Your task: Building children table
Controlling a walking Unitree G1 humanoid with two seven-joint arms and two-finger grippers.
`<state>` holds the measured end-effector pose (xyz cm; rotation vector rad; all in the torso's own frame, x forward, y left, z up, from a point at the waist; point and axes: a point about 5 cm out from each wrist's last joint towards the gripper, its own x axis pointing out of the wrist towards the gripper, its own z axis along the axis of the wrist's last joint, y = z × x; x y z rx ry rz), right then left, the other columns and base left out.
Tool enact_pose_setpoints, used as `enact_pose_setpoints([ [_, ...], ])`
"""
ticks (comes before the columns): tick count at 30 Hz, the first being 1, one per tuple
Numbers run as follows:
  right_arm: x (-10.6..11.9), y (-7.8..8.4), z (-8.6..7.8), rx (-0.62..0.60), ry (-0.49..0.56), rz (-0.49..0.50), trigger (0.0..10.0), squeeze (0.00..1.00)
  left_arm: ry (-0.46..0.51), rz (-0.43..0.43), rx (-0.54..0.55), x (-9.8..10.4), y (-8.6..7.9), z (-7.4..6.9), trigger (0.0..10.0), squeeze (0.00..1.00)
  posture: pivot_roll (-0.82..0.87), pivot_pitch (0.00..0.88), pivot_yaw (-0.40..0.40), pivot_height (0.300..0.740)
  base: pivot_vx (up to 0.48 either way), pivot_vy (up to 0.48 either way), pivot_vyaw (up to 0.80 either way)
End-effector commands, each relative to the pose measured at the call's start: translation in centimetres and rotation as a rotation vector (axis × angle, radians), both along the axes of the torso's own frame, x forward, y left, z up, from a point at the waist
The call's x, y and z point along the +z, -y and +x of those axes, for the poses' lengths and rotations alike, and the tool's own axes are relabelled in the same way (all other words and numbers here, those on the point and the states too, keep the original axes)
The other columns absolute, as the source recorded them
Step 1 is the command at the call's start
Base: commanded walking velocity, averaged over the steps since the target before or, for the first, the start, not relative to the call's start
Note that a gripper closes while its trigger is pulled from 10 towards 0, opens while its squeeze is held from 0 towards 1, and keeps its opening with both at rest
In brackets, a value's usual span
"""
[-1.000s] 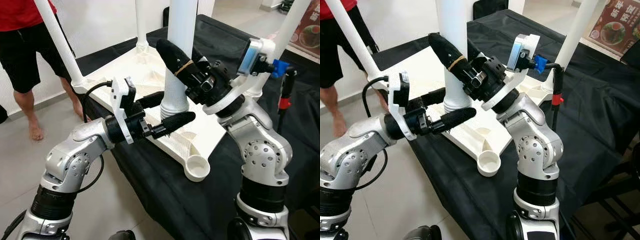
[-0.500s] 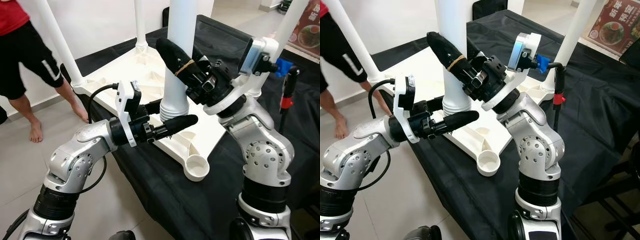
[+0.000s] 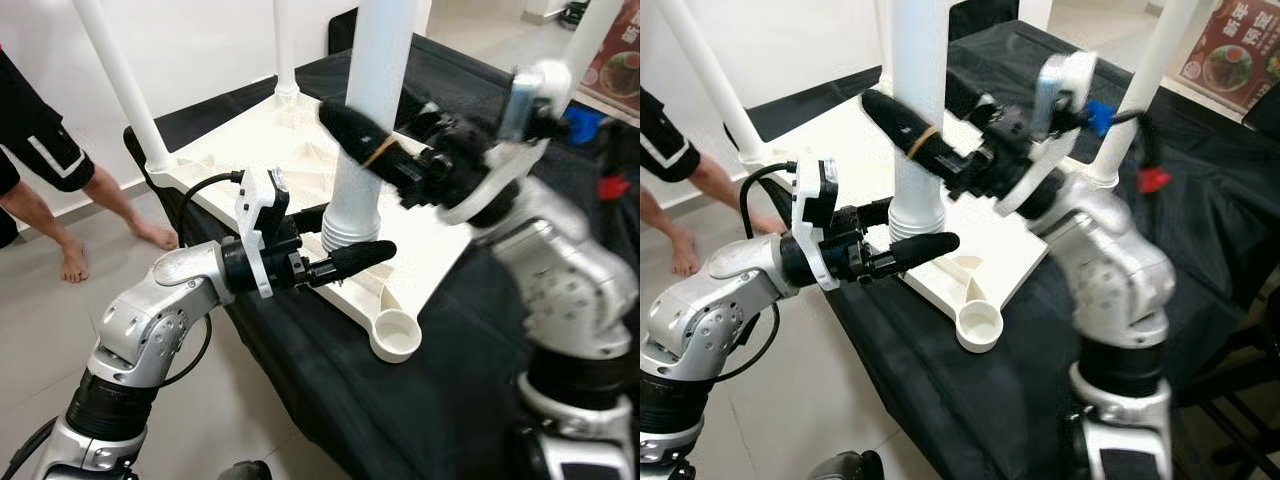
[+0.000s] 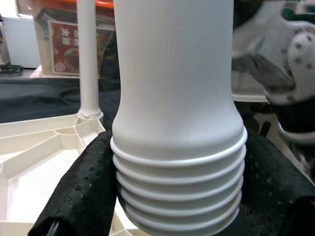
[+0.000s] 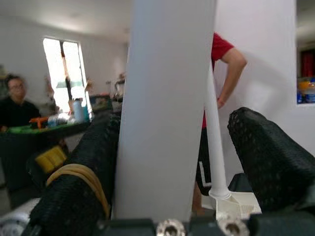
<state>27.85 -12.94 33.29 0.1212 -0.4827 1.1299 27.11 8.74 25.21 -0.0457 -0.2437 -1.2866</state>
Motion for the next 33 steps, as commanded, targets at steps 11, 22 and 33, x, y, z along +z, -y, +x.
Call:
enact_pose_setpoints([
  [11, 2.4, 4.2, 0.4, 0.113, -0.028, -0.348, 10.0, 0.00, 0.025, 0.071, -0.018, -1.0, -0.4, -0.9, 10.0, 0.00, -0.04, 0.129, -0.010, 0.740, 0.000, 0.000, 0.00],
  [22, 1.4, 3.2, -0.4, 0.245, -0.197, -0.377, 10.0, 0.00, 0.034, 0.088, -0.022, -1.3, -0.1, -1.0, 10.0, 0.00, -0.05, 0.131, -0.014, 0.740, 0.000, 0.000, 0.00],
  [33, 0.7, 2.2, -0.5, 0.281, -0.238, -0.377, 10.0, 1.00, 0.044, 0.104, -0.028, -1.5, 0.0, -1.0, 10.0, 0.00, -0.05, 0.129, -0.012, 0.740, 0.000, 0.000, 0.00],
])
